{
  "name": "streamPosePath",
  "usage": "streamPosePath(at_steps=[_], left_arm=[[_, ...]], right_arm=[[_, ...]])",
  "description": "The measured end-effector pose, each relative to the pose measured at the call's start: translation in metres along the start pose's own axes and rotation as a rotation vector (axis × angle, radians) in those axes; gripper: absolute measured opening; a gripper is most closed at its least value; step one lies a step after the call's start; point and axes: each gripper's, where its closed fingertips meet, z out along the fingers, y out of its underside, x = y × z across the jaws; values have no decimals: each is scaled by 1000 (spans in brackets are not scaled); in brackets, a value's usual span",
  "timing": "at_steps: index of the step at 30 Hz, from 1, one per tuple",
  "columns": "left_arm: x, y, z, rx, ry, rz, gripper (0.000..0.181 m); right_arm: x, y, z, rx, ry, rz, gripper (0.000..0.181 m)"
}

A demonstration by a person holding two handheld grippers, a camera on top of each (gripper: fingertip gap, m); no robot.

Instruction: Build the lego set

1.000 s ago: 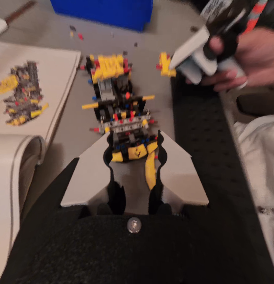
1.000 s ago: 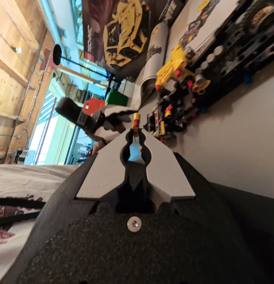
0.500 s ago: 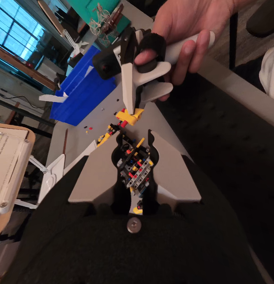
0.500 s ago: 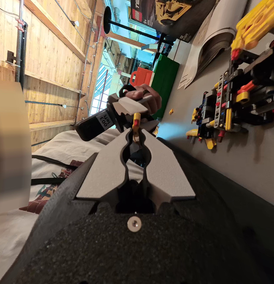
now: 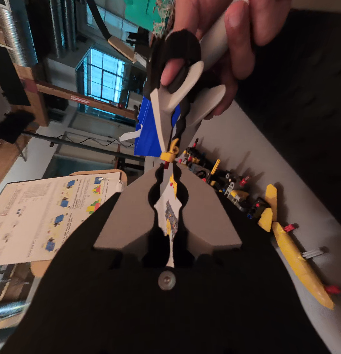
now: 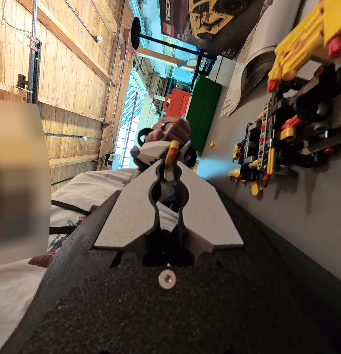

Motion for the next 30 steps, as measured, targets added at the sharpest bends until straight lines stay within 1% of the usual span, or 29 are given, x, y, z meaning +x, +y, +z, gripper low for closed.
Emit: streamPosePath(at_steps=[2,7,11,13,16,18,21,23,25,28,30], left_arm=[[-3,3,2,-23,-35,8,6],[-16,9,6,-68,-119,-63,4],[-11,10,10,-86,-121,-61,5],[-7,11,12,-87,-94,-116,6],[-1,8,12,-37,6,-334,7],[3,7,11,12,105,-545,10],[8,2,8,101,281,-850,23],[5,-1,3,173,354,-972,23],[-1,2,0,220,360,-977,23],[6,10,4,179,403,-861,22],[5,18,12,146,422,-809,21]], right_arm=[[-1,-6,0,34,2,-21,10],[-7,-21,1,173,-31,-54,9],[0,-21,-2,203,39,-92,7],[5,-19,-4,213,71,-102,7],[8,-17,-8,224,63,-96,6],[6,-16,-10,244,46,-92,6],[8,-14,-12,242,68,-98,6],[9,-15,-13,249,84,-101,6],[9,-16,-13,242,68,-83,5],[12,-18,-14,250,59,-52,6],[22,-22,-17,277,111,-26,6]])
